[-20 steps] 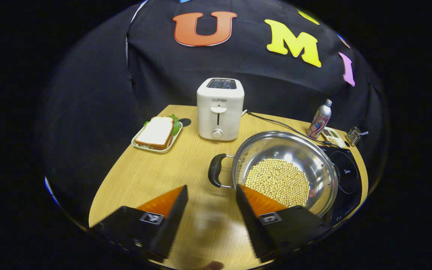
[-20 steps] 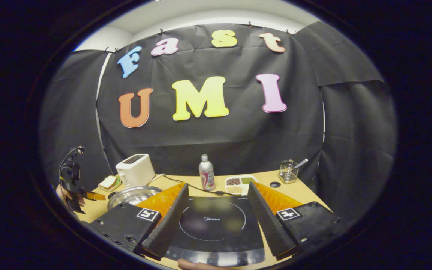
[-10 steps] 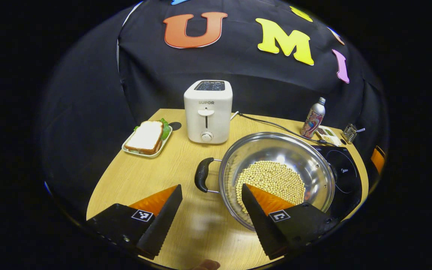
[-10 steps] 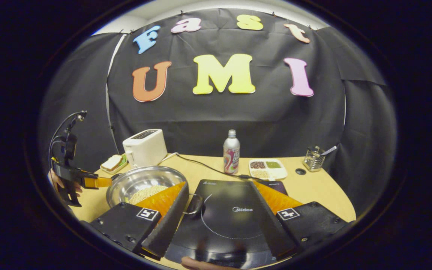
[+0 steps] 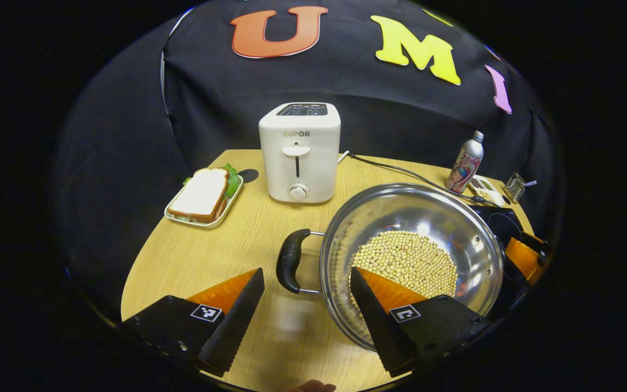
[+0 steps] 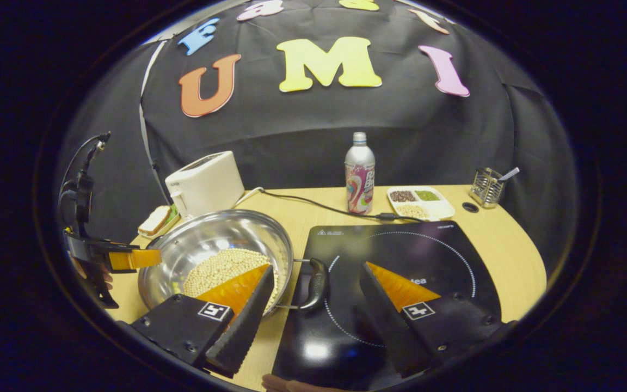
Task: First push the handle of the pot to place it horizontally, then grasp the pot with both hands and set it on the induction cooktop.
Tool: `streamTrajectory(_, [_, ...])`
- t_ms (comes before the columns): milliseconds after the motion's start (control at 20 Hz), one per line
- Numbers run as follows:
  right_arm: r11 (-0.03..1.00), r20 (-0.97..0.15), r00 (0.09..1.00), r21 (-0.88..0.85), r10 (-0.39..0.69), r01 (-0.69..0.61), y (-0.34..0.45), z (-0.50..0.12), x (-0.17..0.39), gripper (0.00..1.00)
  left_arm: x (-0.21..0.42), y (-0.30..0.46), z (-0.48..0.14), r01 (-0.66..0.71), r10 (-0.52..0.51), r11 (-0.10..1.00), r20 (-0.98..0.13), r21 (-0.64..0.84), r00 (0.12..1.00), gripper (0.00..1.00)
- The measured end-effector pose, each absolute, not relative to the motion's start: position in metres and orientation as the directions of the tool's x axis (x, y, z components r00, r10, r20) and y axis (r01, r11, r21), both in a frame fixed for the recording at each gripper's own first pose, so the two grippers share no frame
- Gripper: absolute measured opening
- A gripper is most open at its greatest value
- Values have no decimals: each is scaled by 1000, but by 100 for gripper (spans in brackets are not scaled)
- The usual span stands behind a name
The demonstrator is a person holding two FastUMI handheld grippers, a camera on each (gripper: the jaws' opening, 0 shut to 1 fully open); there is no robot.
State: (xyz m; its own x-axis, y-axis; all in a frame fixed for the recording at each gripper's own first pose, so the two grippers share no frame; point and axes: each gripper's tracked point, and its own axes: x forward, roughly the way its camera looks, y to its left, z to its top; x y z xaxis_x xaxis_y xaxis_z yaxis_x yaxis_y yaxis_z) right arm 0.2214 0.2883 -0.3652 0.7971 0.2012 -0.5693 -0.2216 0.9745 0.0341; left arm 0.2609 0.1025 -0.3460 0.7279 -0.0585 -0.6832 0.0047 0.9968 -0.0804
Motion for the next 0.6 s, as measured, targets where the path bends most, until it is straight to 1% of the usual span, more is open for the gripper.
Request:
streamTrajectory(150, [981, -604, 781, 4, 157, -194, 294, -384, 228, 96, 271, 103, -358, 1, -48, 998, -703, -68, 709, 95])
streamTrajectory(200, [984, -589, 793, 19, 157, -180, 297, -385, 232, 100, 274, 107, -365, -9, -34, 998, -715, -57, 698, 95])
streamTrajectory(250, [983, -596, 787, 22, 159, -182, 299, -388, 234, 99, 274, 116, -372, -29, 2, 999, -735, -24, 678, 100])
streamTrajectory(300, [984, -601, 783, 32, 160, -177, 300, -388, 235, 96, 280, 113, -379, -17, -14, 999, -736, -35, 677, 95])
streamTrajectory(350, [985, -611, 776, 35, 155, -168, 301, -390, 236, 96, 279, 110, -377, -8, -23, 999, -737, -39, 676, 98])
streamTrajectory(450, [985, -631, 760, 43, 155, -165, 302, -395, 238, 95, 281, 105, -378, 8, -54, 998, -741, -66, 669, 95])
streamTrajectory(500, [986, -634, 759, 32, 147, -164, 302, -395, 239, 94, 282, 102, -378, 15, -70, 997, -740, -81, 669, 99])
streamTrajectory(550, [986, -642, 754, 16, 139, -168, 303, -396, 238, 92, 281, 99, -379, 23, -88, 995, -741, -97, 666, 84])
streamTrajectory(600, [985, -651, 747, 2, 132, -173, 302, -398, 237, 90, 282, 98, -378, 20, -88, 995, -740, -100, 667, 63])
